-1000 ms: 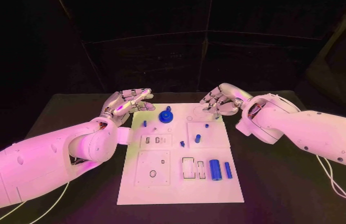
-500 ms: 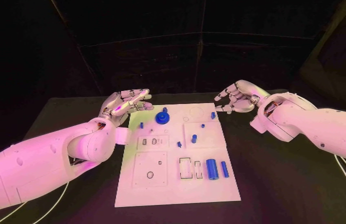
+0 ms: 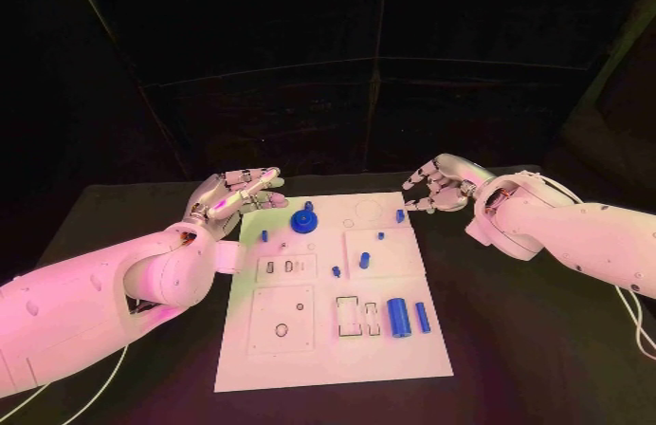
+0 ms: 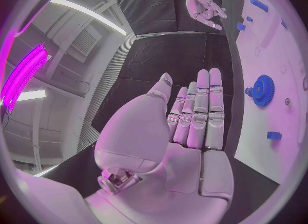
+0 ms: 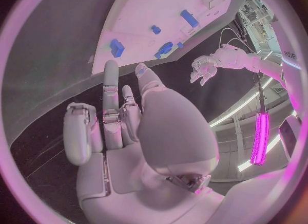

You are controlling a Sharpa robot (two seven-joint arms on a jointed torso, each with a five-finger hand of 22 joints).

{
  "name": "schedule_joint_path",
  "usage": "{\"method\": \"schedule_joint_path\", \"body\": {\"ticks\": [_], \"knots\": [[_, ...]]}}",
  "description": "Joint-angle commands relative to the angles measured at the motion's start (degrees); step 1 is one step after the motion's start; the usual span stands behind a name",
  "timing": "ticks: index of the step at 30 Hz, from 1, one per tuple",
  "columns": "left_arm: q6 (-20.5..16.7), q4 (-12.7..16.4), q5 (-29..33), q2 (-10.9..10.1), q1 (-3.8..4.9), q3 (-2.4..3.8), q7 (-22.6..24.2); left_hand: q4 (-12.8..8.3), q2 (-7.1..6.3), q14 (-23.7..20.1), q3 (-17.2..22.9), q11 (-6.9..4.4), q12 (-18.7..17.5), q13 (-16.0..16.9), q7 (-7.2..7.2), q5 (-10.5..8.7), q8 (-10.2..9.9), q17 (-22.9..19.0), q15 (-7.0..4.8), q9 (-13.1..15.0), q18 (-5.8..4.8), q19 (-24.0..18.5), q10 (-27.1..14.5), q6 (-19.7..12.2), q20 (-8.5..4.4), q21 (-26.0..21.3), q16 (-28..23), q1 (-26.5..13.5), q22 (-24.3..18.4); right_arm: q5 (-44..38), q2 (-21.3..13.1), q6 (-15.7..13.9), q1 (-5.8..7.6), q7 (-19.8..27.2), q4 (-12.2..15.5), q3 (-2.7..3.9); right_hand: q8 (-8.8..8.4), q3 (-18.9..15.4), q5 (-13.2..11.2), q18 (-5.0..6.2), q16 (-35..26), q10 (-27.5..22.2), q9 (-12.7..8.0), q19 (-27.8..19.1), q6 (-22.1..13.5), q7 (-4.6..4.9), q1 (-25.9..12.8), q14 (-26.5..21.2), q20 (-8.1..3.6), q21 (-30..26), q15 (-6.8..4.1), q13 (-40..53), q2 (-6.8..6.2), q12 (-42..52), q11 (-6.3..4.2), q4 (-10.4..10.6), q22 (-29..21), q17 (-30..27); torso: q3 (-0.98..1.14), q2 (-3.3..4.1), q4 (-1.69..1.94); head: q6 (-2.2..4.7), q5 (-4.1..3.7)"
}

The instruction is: Assemble the parts on the task board

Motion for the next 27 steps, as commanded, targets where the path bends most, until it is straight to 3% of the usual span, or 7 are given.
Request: {"method": "schedule_joint_path", "body": {"ticks": [1,5,27], "knots": [[1.1,-0.1,-0.3,0.2,0.04,0.04,0.1,-0.4,0.44,-0.6,-0.1,-0.01,-0.3,-0.1,0.00,0.25,-0.1,0.1,-0.04,0.0,0.15,-0.4,0.4,0.4,-0.12,-0.2,-0.2,-0.1,0.0,-3.5,0.8,1.4,-0.13,-0.8,-1.3,0.03,0.19,0.2,-0.6,-1.11,0.2,1.3,-0.1,2.5,-0.5,-0.04,0.6,1.8,0.10,0.3,0.23,6.5,0.43,1.2,-0.02,-0.5,5.4,0.0,0.12,0.01,0.04,-0.11,0.14],[1.2,-0.3,-0.3,0.3,0.01,0.03,0.0,-0.5,0.47,-0.6,0.0,-0.02,-0.3,-0.1,0.00,0.26,-0.1,0.1,-0.04,0.0,0.16,-0.5,0.5,0.4,-0.11,-0.2,-0.3,0.0,-0.1,-3.8,1.5,1.9,-0.49,-0.9,-2.3,0.03,0.73,0.4,-0.6,-1.33,0.1,8.0,0.0,2.9,0.2,0.01,0.6,1.8,0.13,0.9,0.28,15.1,0.61,9.6,0.08,-1.1,6.6,0.0,0.18,0.06,0.06,-0.20,0.17],[1.2,-1.0,-0.3,0.7,-0.05,0.03,-0.1,-0.6,0.55,-0.6,0.1,-0.02,-0.3,-0.1,0.01,0.27,-0.2,0.1,-0.05,0.0,0.18,-0.5,0.5,0.4,-0.10,-0.2,-0.4,0.1,-0.1,-5.0,3.2,5.8,-1.54,-1.7,-4.1,0.03,-0.06,-0.2,-2.6,-1.76,0.2,8.0,-0.1,3.7,-1.9,0.17,-1.8,1.9,0.37,1.9,0.52,15.1,0.38,9.6,0.33,-0.6,8.7,-0.1,0.13,0.01,0.13,-0.33,-0.09]]}}
